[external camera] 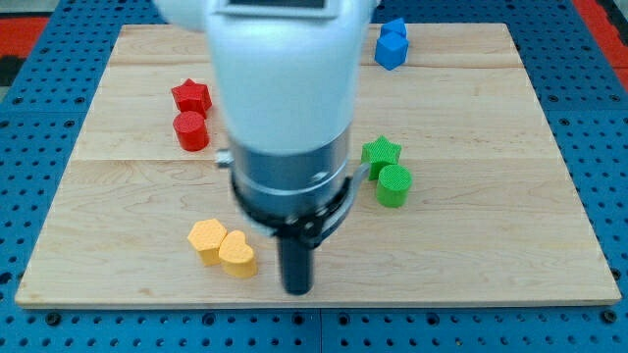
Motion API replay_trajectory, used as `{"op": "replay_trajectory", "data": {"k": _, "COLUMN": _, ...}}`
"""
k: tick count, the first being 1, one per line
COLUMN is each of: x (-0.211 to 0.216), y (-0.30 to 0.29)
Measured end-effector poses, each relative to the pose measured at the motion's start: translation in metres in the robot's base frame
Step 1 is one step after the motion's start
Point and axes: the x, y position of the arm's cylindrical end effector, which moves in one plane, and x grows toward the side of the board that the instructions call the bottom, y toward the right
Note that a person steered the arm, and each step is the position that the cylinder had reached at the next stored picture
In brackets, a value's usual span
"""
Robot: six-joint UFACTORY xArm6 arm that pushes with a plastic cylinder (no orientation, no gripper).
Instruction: Slide the yellow heart below the red circle
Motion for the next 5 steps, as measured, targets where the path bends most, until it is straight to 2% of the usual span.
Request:
{"op": "replay_trajectory", "data": {"k": 1, "x": -0.013, "y": -0.029}}
{"op": "replay_trajectory", "data": {"k": 2, "x": -0.046, "y": -0.043}}
{"op": "replay_trajectory", "data": {"k": 4, "x": -0.094, "y": -0.052}}
{"op": "replay_trajectory", "data": {"k": 5, "x": -0.118, "y": -0.084}}
